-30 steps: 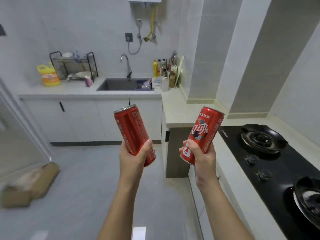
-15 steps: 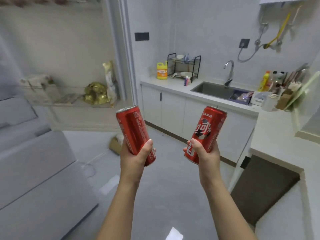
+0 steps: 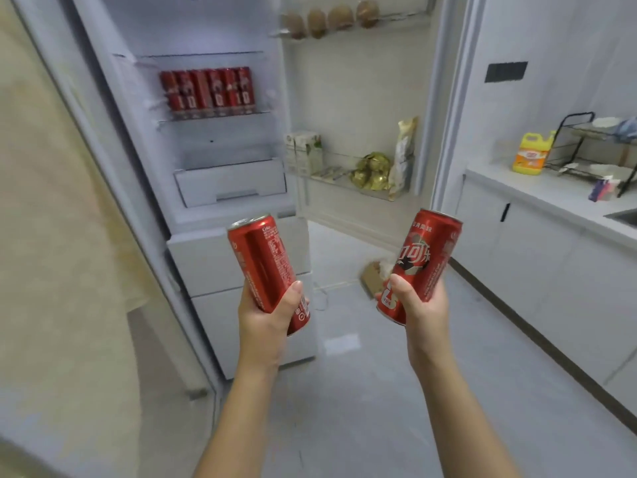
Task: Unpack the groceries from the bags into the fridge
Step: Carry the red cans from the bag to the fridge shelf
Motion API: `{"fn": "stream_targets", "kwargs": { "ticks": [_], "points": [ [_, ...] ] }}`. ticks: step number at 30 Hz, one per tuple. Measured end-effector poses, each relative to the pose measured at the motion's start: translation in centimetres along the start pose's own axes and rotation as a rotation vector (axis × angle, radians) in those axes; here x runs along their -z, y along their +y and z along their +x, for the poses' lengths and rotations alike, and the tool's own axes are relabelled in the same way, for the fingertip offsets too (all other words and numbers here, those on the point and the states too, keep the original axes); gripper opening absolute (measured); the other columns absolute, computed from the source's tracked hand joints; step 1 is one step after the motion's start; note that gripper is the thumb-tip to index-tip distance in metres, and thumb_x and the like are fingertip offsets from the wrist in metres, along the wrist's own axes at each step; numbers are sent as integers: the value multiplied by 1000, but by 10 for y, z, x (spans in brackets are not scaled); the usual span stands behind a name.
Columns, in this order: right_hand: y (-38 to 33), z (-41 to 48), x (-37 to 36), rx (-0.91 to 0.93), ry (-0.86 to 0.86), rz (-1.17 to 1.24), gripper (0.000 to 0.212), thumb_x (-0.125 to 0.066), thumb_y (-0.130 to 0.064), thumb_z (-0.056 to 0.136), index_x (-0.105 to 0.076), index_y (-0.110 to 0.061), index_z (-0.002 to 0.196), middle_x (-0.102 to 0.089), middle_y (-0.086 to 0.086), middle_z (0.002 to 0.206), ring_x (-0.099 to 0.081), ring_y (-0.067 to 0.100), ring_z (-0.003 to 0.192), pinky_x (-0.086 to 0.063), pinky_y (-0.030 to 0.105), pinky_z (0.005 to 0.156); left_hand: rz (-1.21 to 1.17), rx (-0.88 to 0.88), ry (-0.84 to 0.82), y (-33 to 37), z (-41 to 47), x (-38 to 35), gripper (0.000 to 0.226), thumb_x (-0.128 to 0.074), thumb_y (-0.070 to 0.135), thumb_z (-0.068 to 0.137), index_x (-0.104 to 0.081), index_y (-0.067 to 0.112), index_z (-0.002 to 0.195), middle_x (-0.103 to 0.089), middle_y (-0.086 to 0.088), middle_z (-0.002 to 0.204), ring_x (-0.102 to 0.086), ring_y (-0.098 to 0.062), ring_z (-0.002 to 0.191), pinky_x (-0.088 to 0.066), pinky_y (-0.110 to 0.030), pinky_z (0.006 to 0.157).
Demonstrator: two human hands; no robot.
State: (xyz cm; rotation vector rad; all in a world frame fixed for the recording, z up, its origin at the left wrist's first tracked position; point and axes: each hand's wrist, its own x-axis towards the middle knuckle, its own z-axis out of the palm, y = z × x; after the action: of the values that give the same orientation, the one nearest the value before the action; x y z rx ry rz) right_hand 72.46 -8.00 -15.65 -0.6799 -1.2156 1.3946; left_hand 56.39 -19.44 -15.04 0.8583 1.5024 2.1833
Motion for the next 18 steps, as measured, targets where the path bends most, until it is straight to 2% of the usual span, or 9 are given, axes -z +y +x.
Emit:
{"fn": "stream_targets", "kwargs": {
  "ticks": [3,8,12,15,18],
  "points": [
    [0,0,-30,-6,-91,-19,57,-76,-42,63,-58,-27,114,-68,10,108,-68,32,100,-58,52,85,0,-47,80,13,2,27,51,-82,45,61,-64,33,108,-72,-3,98,-72,-31,81,-57,-26,64],
    [-13,1,-84,44,-210,-5,42,-73,-31,70,-57,-32,109,-68,9,105,-69,33,96,-61,42,78,27,-137,150,40,16,65,47,-83,47,61,-65,42,104,-72,3,99,-72,-27,85,-57,-27,67],
    [-29,-5,-125,89,-281,40,39,-72,-27,72,-57,-33,108,-69,5,101,-69,30,91,-57,27,65,77,-235,163,75,28,89,40,-81,43,65,-65,46,101,-72,9,94,-73,-21,78,-59,-31,67],
    [-42,-9,-151,142,-325,52,40,-72,-24,73,-57,-33,109,-70,-6,95,-69,22,91,-59,29,67,105,-312,150,100,35,104,37,-80,44,67,-63,52,99,-70,11,95,-71,-23,86,-60,-39,73],
    [-57,-12,-172,206,-343,40,37,-72,-24,73,-59,-35,106,-68,-5,95,-68,22,90,-61,35,70,136,-372,155,125,42,112,36,-77,51,65,-61,58,96,-69,17,96,-70,-12,90,-58,-27,71]
  ]
}}
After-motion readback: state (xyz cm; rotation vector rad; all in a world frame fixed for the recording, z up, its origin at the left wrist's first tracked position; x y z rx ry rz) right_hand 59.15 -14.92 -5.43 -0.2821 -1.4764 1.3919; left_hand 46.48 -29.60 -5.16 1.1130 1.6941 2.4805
